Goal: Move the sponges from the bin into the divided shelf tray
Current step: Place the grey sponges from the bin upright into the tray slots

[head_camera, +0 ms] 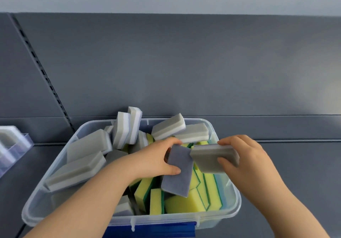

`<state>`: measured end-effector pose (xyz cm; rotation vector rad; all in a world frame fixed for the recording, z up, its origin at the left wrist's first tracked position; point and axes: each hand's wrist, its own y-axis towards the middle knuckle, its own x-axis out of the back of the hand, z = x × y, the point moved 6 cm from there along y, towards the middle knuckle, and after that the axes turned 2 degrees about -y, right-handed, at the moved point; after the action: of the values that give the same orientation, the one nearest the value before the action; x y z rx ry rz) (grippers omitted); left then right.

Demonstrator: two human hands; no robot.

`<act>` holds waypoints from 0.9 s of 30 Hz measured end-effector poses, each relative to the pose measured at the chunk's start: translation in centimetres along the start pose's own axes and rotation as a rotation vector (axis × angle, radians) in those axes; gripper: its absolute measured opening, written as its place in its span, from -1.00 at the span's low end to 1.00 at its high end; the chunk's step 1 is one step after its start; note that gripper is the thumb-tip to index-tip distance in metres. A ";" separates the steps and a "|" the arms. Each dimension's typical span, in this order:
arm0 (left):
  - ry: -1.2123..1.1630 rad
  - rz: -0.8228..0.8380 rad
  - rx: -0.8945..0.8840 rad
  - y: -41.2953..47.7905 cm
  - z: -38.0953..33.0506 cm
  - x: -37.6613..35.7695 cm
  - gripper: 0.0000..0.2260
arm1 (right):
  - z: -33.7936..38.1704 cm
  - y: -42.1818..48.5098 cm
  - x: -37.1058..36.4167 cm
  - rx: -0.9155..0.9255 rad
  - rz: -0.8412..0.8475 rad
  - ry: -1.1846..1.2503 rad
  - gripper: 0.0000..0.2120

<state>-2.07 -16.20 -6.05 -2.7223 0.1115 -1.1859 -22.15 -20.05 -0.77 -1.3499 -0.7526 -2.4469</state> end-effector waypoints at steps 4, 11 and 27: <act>-0.106 -0.155 -0.019 -0.5 0.8 2.4 -0.38 | 0.1 -0.4 -0.2 -0.040 0.013 -0.013 -0.71; -0.176 -0.400 -0.077 -2.3 1.1 6.3 -0.39 | 1.3 -0.9 -0.8 -0.066 0.026 0.023 -0.67; 0.221 -0.137 -0.005 -1.4 2.4 4.3 -0.58 | 2.3 -1.4 -2.0 -0.070 0.038 0.030 -0.64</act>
<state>2.61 -15.11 -4.36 -2.6303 -0.0453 -1.5245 -20.04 -17.73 -1.91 -1.3366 -0.6338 -2.4793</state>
